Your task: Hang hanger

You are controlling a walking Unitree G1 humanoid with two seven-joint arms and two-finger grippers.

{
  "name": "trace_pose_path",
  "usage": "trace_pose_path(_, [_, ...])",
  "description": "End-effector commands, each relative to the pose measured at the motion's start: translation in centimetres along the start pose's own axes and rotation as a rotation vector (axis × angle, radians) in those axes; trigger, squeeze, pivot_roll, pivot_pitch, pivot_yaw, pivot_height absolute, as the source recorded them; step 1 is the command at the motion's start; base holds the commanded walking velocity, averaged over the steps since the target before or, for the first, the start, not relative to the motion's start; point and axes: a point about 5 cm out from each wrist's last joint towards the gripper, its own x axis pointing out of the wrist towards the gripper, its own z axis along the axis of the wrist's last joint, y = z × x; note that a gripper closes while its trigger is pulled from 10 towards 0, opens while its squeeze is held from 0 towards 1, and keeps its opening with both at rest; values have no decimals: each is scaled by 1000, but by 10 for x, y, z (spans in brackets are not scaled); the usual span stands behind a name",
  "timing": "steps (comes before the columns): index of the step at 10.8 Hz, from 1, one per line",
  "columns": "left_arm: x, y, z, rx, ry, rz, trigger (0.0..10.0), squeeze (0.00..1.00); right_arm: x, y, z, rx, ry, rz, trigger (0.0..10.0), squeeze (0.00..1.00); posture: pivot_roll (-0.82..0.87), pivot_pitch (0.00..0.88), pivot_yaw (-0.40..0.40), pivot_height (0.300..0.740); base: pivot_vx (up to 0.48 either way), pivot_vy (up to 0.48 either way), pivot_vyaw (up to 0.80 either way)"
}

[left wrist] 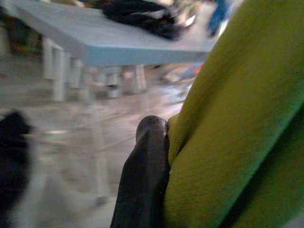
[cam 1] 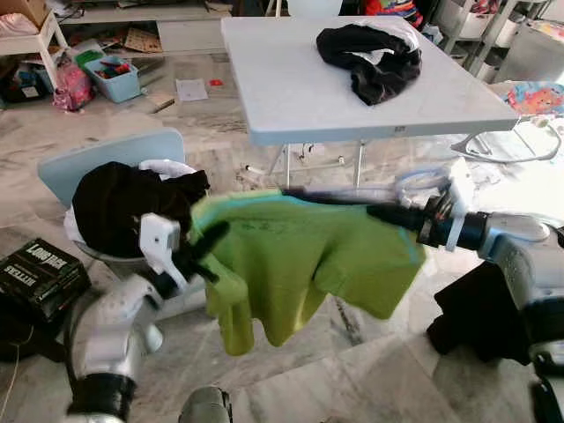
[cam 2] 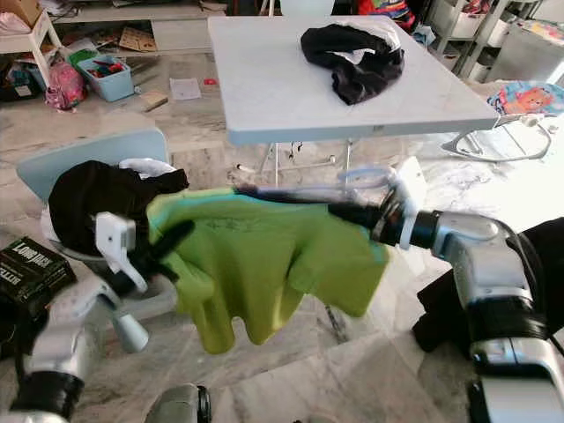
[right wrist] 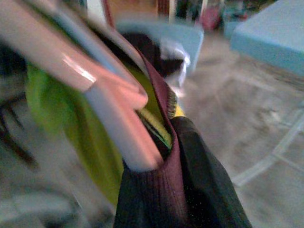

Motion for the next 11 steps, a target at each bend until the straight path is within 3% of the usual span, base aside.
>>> trace_pose_path(1, [-14, 26, -8, 112, 106, 150, 3961, 0, -6, -7, 2, -185, 69, -93, 10000, 0, -80, 0, -68, 740, 0, 0, 0])
trace_pose_path(2, [-9, 34, 1, 208, 116, 202, 10000, 1000, 1, -11, -5, -173, 100, -182, 10000, 0, -80, 0, -68, 740, 0, 0, 0])
trace_pose_path(3, [-3, 37, 11, 237, 92, 195, 10000, 1000, 9, -8, -12, -145, 102, -226, 10000, 0, -69, 0, -67, 740, 0, 0, 0])
trace_pose_path(4, [1, 44, 19, 333, 95, 250, 10000, 1000, 14, -7, -22, -133, 146, -300, 10000, 0, -68, 0, -62, 740, 0, 0, 0])
trace_pose_path(6, [-2, 65, 26, 412, 118, 441, 10000, 1000, 19, -5, -35, -89, 192, -435, 10000, 0, -72, 0, -58, 740, 0, 0, 0])
trace_pose_path(7, [-10, 82, 32, 422, 120, 601, 10000, 1000, 20, -4, -43, -26, 212, -539, 10000, 0, -74, 0, -58, 740, 0, 0, 0])
trace_pose_path(8, [-12, 88, 33, 407, 117, 643, 10000, 1000, 22, -3, -45, 21, 204, -592, 10000, 0, -74, 0, -58, 740, 0, 0, 0])
trace_pose_path(11, [-9, 87, 31, 398, 125, 676, 10000, 1000, 32, 9, -46, 24, 198, -609, 10000, 0, -75, 0, -56, 740, 0, 0, 0])
